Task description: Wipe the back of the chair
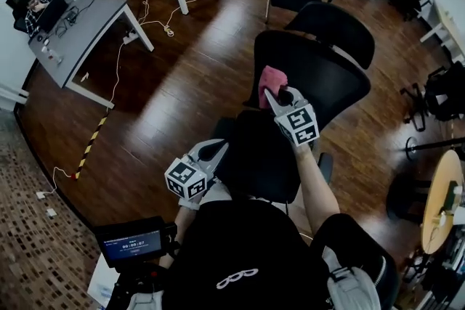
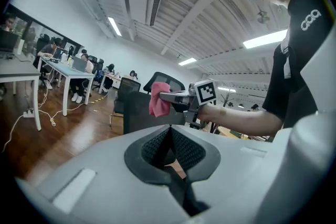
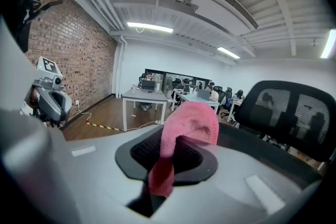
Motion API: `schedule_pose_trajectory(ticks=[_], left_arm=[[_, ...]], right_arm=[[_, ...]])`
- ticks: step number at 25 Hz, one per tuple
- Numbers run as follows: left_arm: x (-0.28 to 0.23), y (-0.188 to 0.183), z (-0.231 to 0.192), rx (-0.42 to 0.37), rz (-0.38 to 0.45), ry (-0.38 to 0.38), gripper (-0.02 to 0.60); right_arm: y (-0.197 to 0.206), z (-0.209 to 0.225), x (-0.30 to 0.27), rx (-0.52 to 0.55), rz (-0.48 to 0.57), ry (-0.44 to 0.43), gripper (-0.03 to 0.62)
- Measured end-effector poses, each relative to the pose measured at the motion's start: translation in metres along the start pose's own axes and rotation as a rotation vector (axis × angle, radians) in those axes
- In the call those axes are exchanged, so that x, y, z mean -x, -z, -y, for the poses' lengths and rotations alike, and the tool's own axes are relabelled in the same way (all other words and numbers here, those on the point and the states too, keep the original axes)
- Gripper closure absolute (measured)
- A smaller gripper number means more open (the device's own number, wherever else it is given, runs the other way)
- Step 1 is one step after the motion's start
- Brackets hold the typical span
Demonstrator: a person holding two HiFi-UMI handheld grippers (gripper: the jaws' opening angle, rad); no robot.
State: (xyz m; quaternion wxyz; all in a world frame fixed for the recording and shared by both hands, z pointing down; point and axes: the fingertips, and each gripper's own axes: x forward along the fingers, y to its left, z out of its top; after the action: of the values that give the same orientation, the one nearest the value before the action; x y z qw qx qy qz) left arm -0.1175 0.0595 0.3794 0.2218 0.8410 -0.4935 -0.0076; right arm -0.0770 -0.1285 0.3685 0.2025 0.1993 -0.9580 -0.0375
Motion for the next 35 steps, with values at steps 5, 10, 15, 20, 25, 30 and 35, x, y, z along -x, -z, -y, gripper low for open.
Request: schedule_pose_trajectory(ticks=[5, 10, 15, 20, 25, 30, 35], left_arm=[[0.011, 0.004, -0.022, 0.009, -0.01, -0.035, 0.592], [0.007, 0.0, -0.031, -0.008, -0.035, -0.032, 0.592], [-0.016, -0.008, -0.036, -0.049, -0.066, 0.004, 0.592], [-0.037, -0.01, -0.036, -0.073, -0.087, 0.036, 0.592], [-0.047, -0.01, -0.032, -0.08, -0.1, 0.064, 0.592], [-0.056, -0.003, -0.027, -0.087, -0.133, 0.083, 0.592], [-0.073, -0.008, -0.016, -0.105, -0.141, 0.112, 0.592]], right_arm=[[0.008, 0.033, -0.053, 0.01, -0.04, 0.018, 0.553], [0.025, 0.063, -0.104, 0.013, -0.087, 0.024, 0.553], [0.039, 0.097, -0.143, 0.022, -0.14, 0.049, 0.553], [0.058, 0.122, -0.169, 0.006, -0.179, 0.082, 0.553], [0.066, 0.146, -0.176, -0.024, -0.185, 0.121, 0.553], [0.071, 0.163, -0.165, -0.023, -0.195, 0.147, 0.553], [0.085, 0.187, -0.13, -0.071, -0.204, 0.22, 0.553]])
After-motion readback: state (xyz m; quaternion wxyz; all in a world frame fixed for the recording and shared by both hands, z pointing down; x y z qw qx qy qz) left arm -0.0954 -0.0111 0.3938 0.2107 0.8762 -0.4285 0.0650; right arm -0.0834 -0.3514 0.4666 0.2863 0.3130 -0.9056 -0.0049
